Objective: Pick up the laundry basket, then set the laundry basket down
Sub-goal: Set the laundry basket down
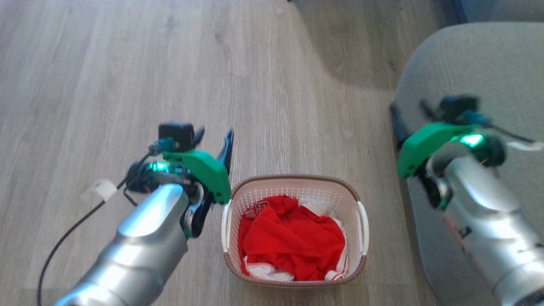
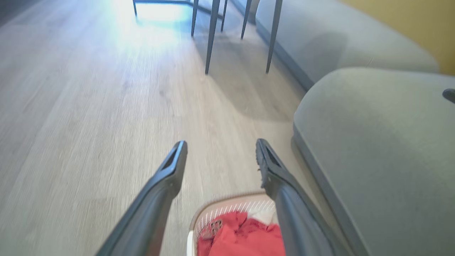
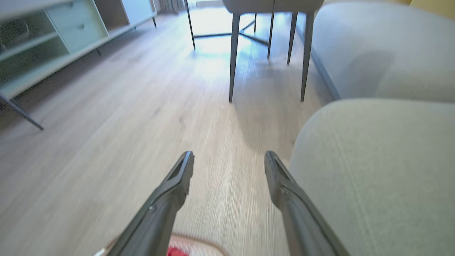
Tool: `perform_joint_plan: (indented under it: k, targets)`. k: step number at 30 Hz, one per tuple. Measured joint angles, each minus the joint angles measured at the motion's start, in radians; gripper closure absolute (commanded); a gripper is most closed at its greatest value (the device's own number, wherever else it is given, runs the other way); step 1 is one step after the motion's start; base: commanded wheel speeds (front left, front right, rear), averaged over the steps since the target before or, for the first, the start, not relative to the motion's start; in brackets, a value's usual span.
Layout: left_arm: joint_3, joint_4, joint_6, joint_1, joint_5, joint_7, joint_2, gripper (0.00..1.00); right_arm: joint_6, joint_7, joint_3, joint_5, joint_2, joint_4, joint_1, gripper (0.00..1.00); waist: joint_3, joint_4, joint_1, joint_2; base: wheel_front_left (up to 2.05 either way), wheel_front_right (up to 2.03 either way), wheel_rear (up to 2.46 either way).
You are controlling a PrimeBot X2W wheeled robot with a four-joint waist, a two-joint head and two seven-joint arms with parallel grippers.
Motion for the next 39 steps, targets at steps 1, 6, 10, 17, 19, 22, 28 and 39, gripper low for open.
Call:
perform_joint_plan:
  k: [1, 6, 10, 17, 19, 22, 28, 39]
  targets:
    - [0.057, -0.062, 0.016, 0.017, 0.055, 0.000, 0.008, 0.00, 0.000, 0.000, -0.074, -0.058, -0.007, -0.064, 0.023, 0.00, -0.006, 0.003, 0.0000, 0.0000, 0.00, 0.00, 0.00]
    - [0.305, -0.325, 0.040, 0.205, 0.304, -0.003, 0.016, 0.00, 0.000, 0.000, -0.351, -0.316, 0.063, -0.379, 0.264, 0.00, -0.033, 0.013, 0.0000, 0.0000, 0.00, 0.00, 0.00]
    - [0.482, -0.502, 0.021, 0.352, 0.433, -0.003, -0.008, 0.00, 0.000, 0.000, -0.461, -0.412, 0.126, -0.580, 0.425, 0.00, -0.051, 0.015, 0.0000, -0.0001, 0.00, 0.00, 0.00]
    - [0.637, -0.725, -0.039, 0.493, 0.606, -0.007, -0.057, 0.00, 0.000, -0.001, -0.492, -0.485, 0.134, -0.798, 0.534, 0.00, -0.063, 0.023, 0.0000, -0.0001, 0.00, 0.00, 0.00]
    - [0.663, -0.755, -0.038, 0.540, 0.639, -0.007, -0.059, 0.00, 0.000, -0.001, -0.497, -0.485, 0.134, -0.839, 0.575, 0.00, -0.066, 0.023, 0.0000, -0.0001, 0.00, 0.00, 0.00]
    - [0.675, -0.795, -0.027, 0.603, 0.639, -0.007, -0.059, 0.00, 0.000, -0.002, -0.500, -0.492, 0.135, -0.872, 0.631, 0.00, -0.070, 0.023, 0.0000, -0.0001, 0.00, 0.00, 0.00]
    - [0.663, -0.808, -0.018, 0.652, 0.673, -0.007, -0.059, 0.00, 0.000, -0.002, -0.490, -0.547, 0.135, -0.877, 0.703, 0.00, -0.079, 0.020, 0.0000, -0.0001, 0.00, 0.00, 0.00]
    - [0.664, -0.807, -0.003, 0.677, 0.691, -0.007, -0.059, 0.00, 0.000, -0.001, -0.490, -0.500, 0.141, -0.885, 0.740, 0.00, -0.081, -0.003, 0.0000, -0.0001, 0.00, 0.00, 0.00]
